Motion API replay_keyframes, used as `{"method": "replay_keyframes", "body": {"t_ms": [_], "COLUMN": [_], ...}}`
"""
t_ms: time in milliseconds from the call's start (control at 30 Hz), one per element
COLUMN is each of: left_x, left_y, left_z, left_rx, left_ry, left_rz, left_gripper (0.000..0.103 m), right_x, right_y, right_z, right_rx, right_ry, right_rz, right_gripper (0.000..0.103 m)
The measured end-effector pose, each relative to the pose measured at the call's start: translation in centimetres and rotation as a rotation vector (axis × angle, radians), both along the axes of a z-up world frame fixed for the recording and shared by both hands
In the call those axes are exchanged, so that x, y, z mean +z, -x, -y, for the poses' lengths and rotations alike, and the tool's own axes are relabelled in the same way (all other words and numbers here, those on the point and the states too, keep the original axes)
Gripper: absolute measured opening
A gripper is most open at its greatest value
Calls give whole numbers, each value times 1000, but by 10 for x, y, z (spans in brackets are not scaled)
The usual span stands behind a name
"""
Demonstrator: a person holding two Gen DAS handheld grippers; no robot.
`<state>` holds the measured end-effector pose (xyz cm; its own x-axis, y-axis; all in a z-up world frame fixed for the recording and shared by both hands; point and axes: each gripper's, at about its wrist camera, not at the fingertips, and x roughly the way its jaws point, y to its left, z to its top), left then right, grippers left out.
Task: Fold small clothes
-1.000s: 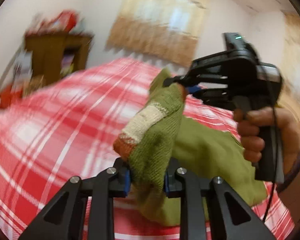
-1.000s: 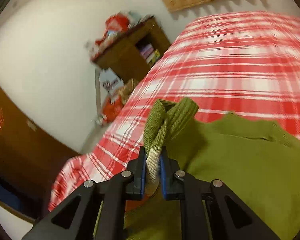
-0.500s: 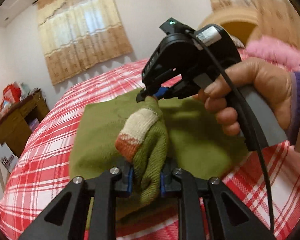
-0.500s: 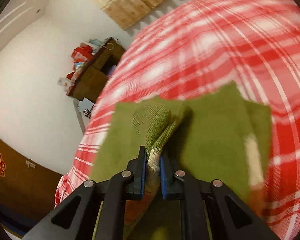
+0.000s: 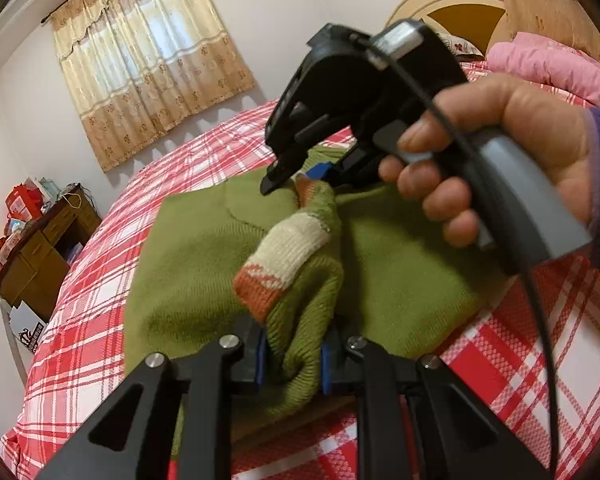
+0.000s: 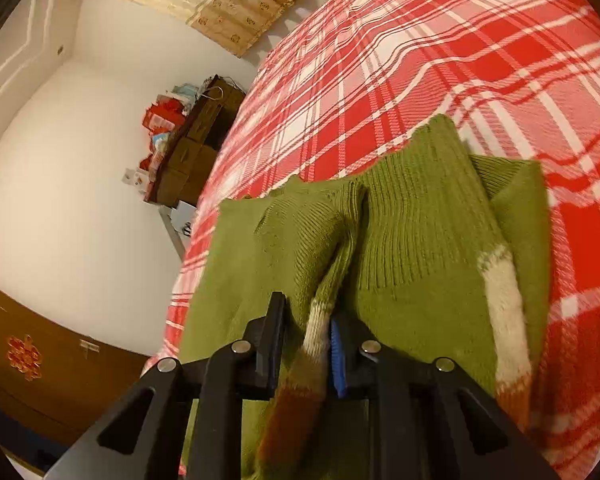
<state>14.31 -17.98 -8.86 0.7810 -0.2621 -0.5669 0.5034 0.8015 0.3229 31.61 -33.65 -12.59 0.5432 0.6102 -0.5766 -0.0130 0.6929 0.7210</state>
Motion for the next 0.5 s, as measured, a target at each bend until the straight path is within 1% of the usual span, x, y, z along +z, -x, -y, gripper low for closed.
{"method": "replay_keyframes", "body": {"t_ms": [33, 67, 100, 133, 200, 267, 367, 433, 500], "left_x": [1, 3, 5, 8, 16, 23, 31, 29, 23], "left_y": [1, 2, 2, 0, 2, 2, 9, 10, 11], "left_z": [0, 0, 0, -1, 1, 7, 26, 40, 55], "left_rx": [2, 4, 7, 12, 15, -2, -52, -78, -103], "left_ry": [6, 13, 22, 32, 54, 70, 79, 70, 55], "left_rz": [-2, -3, -4, -1, 16, 29, 51, 50, 29], "left_gripper": [20, 20, 20, 20, 20, 20, 19, 19, 19], "right_x": [2, 7, 11, 13, 30, 52, 72, 74, 64], "right_y": [-2, -3, -4, -3, -1, 4, 10, 12, 17], "right_z": [-4, -10, -14, -12, -12, -5, 9, 21, 36], "right_rx": [7, 23, 29, 36, 36, 27, 29, 23, 10], "right_ry": [26, 80, 111, 128, 136, 148, 212, 251, 284], "right_rz": [10, 25, 35, 50, 101, 165, 210, 201, 171], "right_gripper": [21, 18, 14, 13, 13, 13, 12, 12, 13]}}
